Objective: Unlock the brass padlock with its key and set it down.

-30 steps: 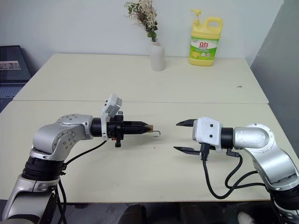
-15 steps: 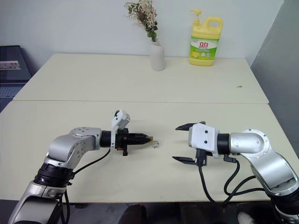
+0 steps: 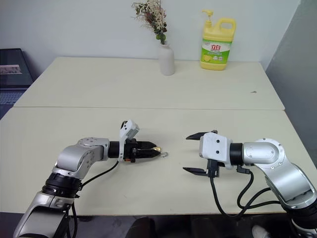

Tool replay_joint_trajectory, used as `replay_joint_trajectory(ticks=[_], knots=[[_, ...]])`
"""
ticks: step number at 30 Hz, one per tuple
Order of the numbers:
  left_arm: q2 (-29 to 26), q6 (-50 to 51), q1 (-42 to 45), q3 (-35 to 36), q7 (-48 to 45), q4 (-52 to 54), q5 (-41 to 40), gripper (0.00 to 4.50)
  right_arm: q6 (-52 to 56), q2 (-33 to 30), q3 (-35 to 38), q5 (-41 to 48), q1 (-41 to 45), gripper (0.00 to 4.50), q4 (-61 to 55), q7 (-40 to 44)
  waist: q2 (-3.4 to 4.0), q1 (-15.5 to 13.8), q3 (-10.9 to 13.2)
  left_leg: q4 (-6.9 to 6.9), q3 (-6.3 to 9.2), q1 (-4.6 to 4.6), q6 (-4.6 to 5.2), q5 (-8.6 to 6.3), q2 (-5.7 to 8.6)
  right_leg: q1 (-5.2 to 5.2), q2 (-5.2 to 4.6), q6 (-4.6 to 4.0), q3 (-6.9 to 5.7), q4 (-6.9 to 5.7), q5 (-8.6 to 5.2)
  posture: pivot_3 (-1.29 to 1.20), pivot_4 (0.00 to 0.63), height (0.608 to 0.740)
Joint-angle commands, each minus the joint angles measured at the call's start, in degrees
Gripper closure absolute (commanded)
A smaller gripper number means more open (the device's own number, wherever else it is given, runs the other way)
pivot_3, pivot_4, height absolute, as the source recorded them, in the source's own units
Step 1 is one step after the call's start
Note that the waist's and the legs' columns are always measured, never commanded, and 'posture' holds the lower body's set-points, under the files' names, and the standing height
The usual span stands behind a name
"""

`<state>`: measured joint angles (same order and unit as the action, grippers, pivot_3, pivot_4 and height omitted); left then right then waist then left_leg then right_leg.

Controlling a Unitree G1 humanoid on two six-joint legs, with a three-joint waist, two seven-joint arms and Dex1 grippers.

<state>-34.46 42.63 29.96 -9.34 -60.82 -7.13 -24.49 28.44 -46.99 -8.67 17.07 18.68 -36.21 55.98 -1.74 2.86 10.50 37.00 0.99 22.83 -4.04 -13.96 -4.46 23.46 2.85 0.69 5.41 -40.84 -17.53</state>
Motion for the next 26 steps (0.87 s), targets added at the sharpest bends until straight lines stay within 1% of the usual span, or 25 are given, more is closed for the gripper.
replay_joint_trajectory(ticks=[1, 5, 8, 10, 13, 17, 19, 21, 23, 26], knots=[[-1.0, -1.5, 1.1, 2.0, -1.3, 1.1, -0.4, 0.6, -0.4, -0.4, 0.3, 0.2, -0.3, 0.0, -1.8, -0.2, 0.0, 0.0, 0.0, 0.0, 0.0, 0.0, 0.0, 0.0, 0.0, 0.0, 0.0, 0.0, 0.0, 0.0, 0.0, 0.0, 0.15, 0.74], [-3.1, -4.8, 0.3, 5.5, -1.2, 3.6, -0.6, 0.6, -0.4, -0.6, 0.3, -0.1, -1.0, 0.0, -1.7, -0.2, 0.0, 0.0, 0.0, 0.0, 0.0, 0.0, 0.0, 0.0, 0.0, 0.0, 0.0, 0.0, 0.0, 0.0, 0.0, 0.0, 0.15, 0.74], [-6.9, -8.9, -1.9, 6.8, -2.5, 7.8, 0.7, 0.6, -0.6, -1.2, 0.2, -0.2, -1.8, 0.0, -1.4, 0.3, 0.0, 0.1, 0.0, -0.01, 0.01, 0.0, 0.0, 0.0, -0.01, 0.0, 0.0, 0.0, 0.01, 0.01, 0.0, 0.0, 0.15, 0.74], [-10.5, -11.8, -4.6, 7.9, -3.4, 11.0, 1.7, 0.6, -0.9, -1.6, 0.0, -0.3, -2.0, 0.0, -0.7, 0.9, 0.0, 0.2, 0.0, -0.03, -0.02, -0.01, 0.0, 0.0, -0.01, 0.01, -0.01, 0.0, 0.04, 0.03, 0.0, 0.0, 0.15, 0.74], [-13.1, -14.3, -7.2, 9.5, -1.5, 14.1, 3.3, 0.6, -1.3, -1.9, 0.1, -0.1, -1.9, 0.0, 0.2, 1.2, 0.0, 0.2, 0.0, -0.03, -0.03, -0.02, 0.0, 0.0, -0.02, 0.01, -0.03, 0.0, 0.05, 0.03, 0.0, 0.0, 0.15, 0.74], [-18.0, -18.5, -11.7, 11.1, -5.1, 18.5, 3.9, 0.6, -1.1, -2.5, 0.6, 1.1, -1.8, 0.0, 1.9, 2.8, 0.0, 0.2, 0.0, -0.02, -0.04, 0.0, -0.01, 0.0, -0.03, 0.01, -0.04, 0.01, 0.03, 0.03, 0.0, 0.0, 0.15, 0.74], [-19.9, -18.7, -14.4, 12.5, -6.3, 20.3, 2.8, 0.6, -1.0, -2.4, 0.7, 1.7, -1.6, 0.0, 3.2, 3.6, 0.0, 0.3, 0.0, -0.03, -0.06, -0.01, 0.0, 0.0, -0.03, 0.03, -0.04, 0.01, 0.03, 0.04, -0.01, 0.0, 0.15, 0.74], [-20.8, -16.2, -16.2, 14.1, -6.2, 22.2, 0.6, 0.6, -1.1, -2.3, 0.5, 2.0, -1.0, 0.0, 4.3, 4.2, 0.01, 0.3, 0.0, -0.04, -0.09, -0.02, 0.0, 0.0, -0.04, 0.04, -0.04, 0.0, 0.04, 0.04, -0.01, 0.0, 0.15, 0.74], [-20.4, -15.1, -16.8, 15.2, -5.5, 23.1, -0.5, 0.6, -1.4, -2.2, 0.3, 1.9, -0.4, 0.0, 5.1, 4.6, 0.01, 0.3, 0.0, -0.03, -0.09, -0.01, 0.0, 0.0, -0.05, 0.04, -0.04, 0.0, 0.04, 0.04, -0.01, 0.0, 0.15, 0.74], [-20.2, -17.1, -18.1, 15.9, -6.4, 23.6, -0.9, 0.6, -2.1, -1.8, -0.4, 1.5, 0.7, 0.0, 6.3, 5.4, 0.01, 0.3, 0.0, -0.03, -0.09, -0.01, 0.0, 0.0, -0.05, 0.04, -0.04, 0.01, 0.02, 0.03, -0.01, 0.0, 0.15, 0.74]])
